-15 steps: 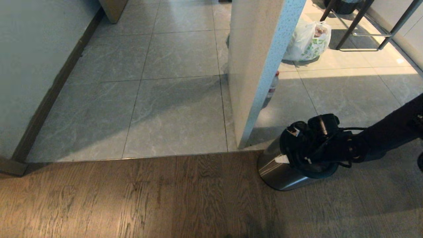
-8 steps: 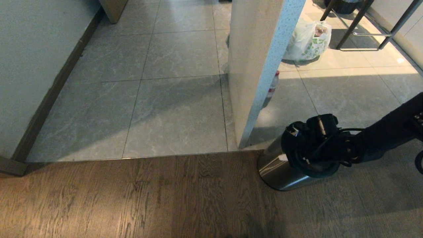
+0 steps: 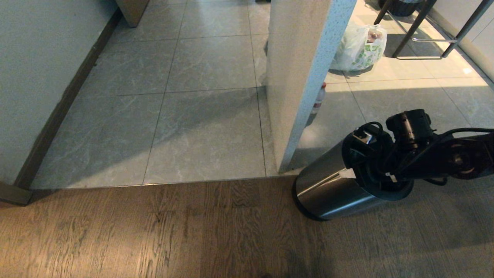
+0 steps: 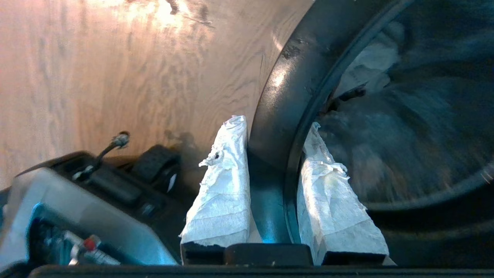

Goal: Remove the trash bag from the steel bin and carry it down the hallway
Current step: Place the outer trash can on the ground

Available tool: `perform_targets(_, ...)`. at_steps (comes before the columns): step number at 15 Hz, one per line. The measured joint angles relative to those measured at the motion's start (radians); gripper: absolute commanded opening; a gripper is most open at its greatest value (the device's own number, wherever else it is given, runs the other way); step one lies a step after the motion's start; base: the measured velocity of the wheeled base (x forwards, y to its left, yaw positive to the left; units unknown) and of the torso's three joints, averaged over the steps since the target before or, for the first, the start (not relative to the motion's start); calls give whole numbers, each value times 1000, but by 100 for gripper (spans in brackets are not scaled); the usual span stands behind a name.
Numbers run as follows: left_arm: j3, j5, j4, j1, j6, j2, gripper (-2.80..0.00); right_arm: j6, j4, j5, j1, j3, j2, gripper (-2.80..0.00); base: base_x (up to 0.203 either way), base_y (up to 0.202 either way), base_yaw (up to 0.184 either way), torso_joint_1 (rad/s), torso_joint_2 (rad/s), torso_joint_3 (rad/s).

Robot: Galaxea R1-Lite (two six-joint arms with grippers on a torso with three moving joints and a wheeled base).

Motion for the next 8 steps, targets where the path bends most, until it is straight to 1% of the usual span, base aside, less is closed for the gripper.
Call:
perform_targets(4,0,0,0,0,0,0,-280,2,77,1,-1,-2,-164,-280,0,0,0,0,0,0)
perform_targets(8,0,0,0,0,0,0,-280,6,271,4,0,-68,-345,-280,0,0,0,0,0,0)
